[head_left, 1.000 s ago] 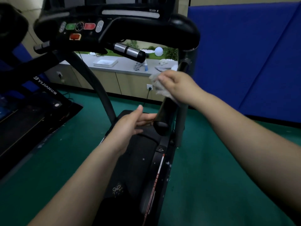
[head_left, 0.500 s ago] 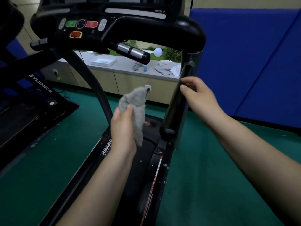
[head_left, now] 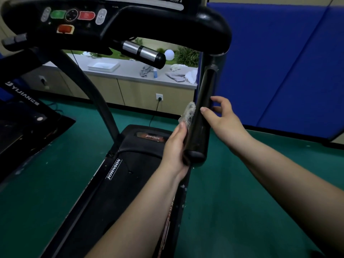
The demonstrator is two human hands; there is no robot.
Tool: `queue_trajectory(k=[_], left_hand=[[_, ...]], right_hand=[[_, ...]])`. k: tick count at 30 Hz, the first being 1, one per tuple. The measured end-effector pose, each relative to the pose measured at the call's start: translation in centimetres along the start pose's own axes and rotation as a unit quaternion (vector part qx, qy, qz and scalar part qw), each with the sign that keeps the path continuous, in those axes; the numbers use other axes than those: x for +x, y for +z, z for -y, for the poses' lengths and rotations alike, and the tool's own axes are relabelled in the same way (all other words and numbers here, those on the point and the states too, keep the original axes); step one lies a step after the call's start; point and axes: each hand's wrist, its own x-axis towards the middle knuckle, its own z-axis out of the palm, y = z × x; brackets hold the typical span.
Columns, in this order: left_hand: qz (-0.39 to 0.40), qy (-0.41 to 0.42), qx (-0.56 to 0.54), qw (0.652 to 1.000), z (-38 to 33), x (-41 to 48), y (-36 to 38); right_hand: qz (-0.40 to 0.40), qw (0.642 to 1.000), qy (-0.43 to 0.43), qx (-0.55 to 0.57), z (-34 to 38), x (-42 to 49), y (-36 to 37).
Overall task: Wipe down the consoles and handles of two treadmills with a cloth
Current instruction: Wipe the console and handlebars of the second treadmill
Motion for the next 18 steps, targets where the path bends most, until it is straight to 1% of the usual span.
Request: queue_trajectory(k=[1, 3, 5, 6, 7, 9, 11, 12, 13, 14, 15, 16, 17, 18], left_hand=[[0.013, 0.021, 0.015, 1.000, 0.1, -0.6, -0.4], [0.029, 0.092, 0.069, 0.993, 0.1, -2.7, -1.1], [0.025, 0.179, 0.169, 0.969, -0.1, -5.0, -1.6], [0.010, 0.223, 0.242, 0.944, -0.1, -6.1, -1.8], [-0.005, 0.266, 0.317, 0.910, -0.1, -7.1, -2.0], [-0.025, 0.320, 0.457, 0.829, 0.2, -8.7, -1.9], [-0.031, 0.326, 0.558, 0.762, 0.0, -9.1, -1.3], [-0.032, 0.327, 0.586, 0.740, -0.3, -8.8, -0.9], [-0.029, 0.327, 0.601, 0.728, -0.9, -8.3, -0.4], [-0.028, 0.323, 0.606, 0.726, -1.7, -7.7, 0.2], [-0.025, 0.310, 0.604, 0.734, -2.7, -6.9, 0.8], [-0.023, 0.282, 0.598, 0.750, -3.6, -5.8, 1.4], [-0.019, 0.234, 0.582, 0.779, -4.2, -4.6, 1.6], [-0.011, 0.181, 0.547, 0.817, -4.6, -3.5, 1.6]], right_hand=[[-0.001, 1.000, 0.003, 0.002, 0.0, 0.1, 0.0], [-0.005, 1.000, 0.003, 0.005, 0.0, 0.3, -0.1], [-0.007, 1.000, 0.004, 0.006, 0.1, 0.4, -0.3], [-0.006, 1.000, 0.005, 0.009, 0.1, 0.4, -0.3], [-0.006, 1.000, 0.005, 0.012, 0.0, 0.5, -0.4], [-0.006, 1.000, 0.007, 0.019, -0.1, 0.4, -0.4], [-0.006, 1.000, 0.007, 0.027, -0.2, 0.4, -0.5], [-0.005, 0.999, 0.008, 0.032, -0.2, 0.4, -0.5], [-0.002, 0.999, 0.010, 0.039, -0.2, 0.4, -0.6], [0.003, 0.999, 0.014, 0.047, -0.1, 0.4, -0.6], [0.008, 0.998, 0.018, 0.055, -0.1, 0.5, -0.7], [0.012, 0.998, 0.022, 0.060, 0.0, 0.6, -0.8], [0.016, 0.998, 0.024, 0.058, 0.1, 0.6, -0.8], [0.018, 0.998, 0.026, 0.053, 0.1, 0.6, -0.9]])
